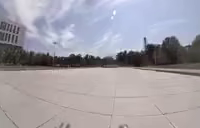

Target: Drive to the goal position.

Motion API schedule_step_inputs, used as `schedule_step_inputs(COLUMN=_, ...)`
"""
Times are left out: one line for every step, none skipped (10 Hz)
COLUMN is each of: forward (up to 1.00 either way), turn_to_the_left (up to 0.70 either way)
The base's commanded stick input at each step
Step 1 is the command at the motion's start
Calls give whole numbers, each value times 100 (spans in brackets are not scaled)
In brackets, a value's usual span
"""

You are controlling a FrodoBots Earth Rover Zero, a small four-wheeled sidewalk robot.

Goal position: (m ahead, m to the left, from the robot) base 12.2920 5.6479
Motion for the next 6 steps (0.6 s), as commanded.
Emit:
schedule_step_inputs(forward=70, turn_to_the_left=0)
schedule_step_inputs(forward=70, turn_to_the_left=0)
schedule_step_inputs(forward=70, turn_to_the_left=0)
schedule_step_inputs(forward=70, turn_to_the_left=0)
schedule_step_inputs(forward=70, turn_to_the_left=0)
schedule_step_inputs(forward=70, turn_to_the_left=0)
